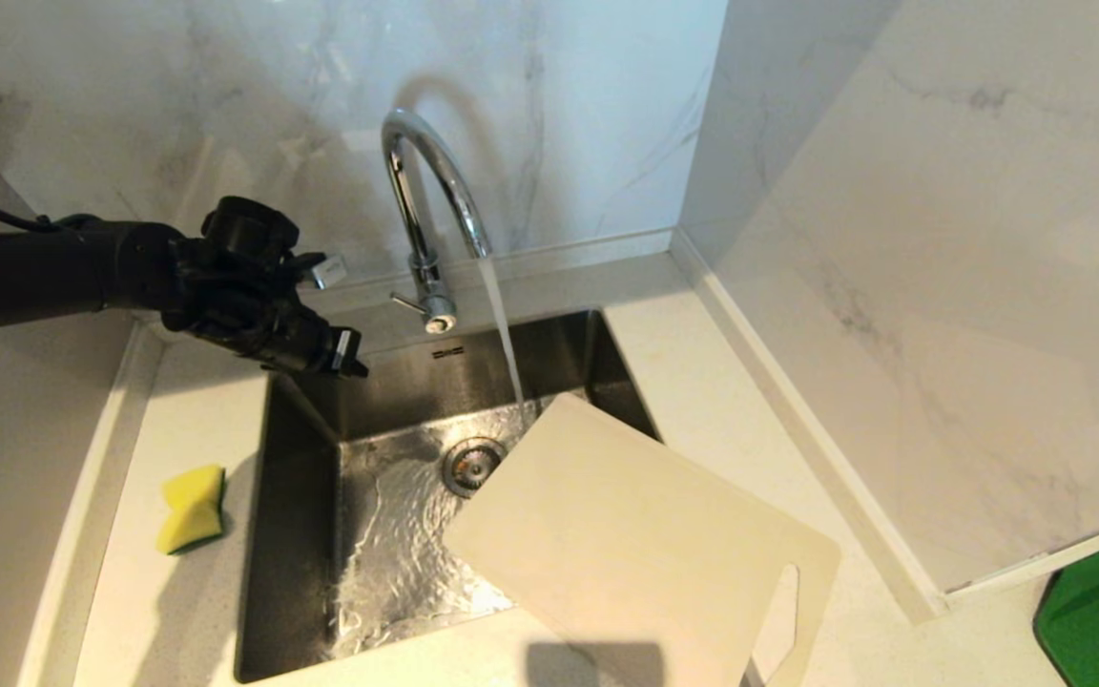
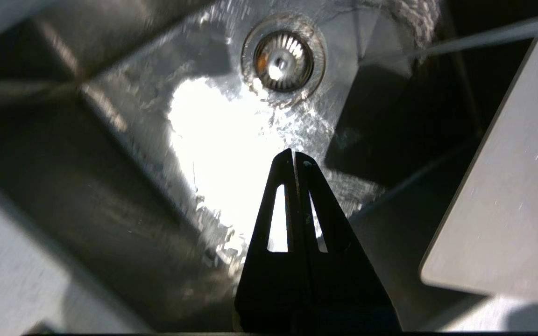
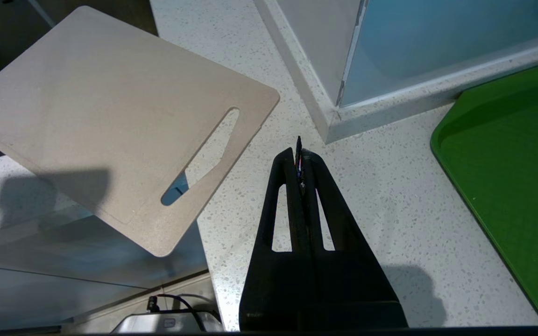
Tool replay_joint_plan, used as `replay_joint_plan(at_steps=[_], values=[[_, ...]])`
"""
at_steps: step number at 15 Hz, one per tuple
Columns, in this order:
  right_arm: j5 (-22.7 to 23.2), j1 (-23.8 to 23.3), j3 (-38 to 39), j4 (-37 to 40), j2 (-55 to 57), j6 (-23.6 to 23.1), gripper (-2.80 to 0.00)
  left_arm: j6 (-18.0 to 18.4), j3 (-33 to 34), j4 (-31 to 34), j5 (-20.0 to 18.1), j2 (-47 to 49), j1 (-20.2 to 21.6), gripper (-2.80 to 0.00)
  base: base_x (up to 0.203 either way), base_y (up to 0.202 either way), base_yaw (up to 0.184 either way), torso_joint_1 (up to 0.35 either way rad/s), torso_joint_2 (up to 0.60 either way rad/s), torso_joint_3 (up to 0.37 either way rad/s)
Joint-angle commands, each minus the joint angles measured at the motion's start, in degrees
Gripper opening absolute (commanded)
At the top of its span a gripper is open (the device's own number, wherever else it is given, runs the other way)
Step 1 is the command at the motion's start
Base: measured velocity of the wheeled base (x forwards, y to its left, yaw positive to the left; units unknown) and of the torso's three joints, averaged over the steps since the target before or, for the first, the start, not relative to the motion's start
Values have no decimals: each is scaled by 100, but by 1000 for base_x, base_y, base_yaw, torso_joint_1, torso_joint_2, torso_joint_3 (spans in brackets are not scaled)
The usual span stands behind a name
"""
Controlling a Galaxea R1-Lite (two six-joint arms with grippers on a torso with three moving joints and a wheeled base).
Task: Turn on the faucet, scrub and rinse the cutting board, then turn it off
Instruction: Turn off the tap
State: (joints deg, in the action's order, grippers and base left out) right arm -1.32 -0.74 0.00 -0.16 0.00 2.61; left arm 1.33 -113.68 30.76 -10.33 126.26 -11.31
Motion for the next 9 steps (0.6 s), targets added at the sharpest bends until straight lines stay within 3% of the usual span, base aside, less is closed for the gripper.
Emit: replay_joint_plan(at_steps=[1,9], values=[[0,-2,9,-2,-9,3,-280,-56,-5,-235,-5,117,-46,-280,0,0,0,0,0,0],[0,-2,9,-2,-9,3,-280,-502,-5,-1551,39,259,-64,-280,0,0,0,0,0,0]])
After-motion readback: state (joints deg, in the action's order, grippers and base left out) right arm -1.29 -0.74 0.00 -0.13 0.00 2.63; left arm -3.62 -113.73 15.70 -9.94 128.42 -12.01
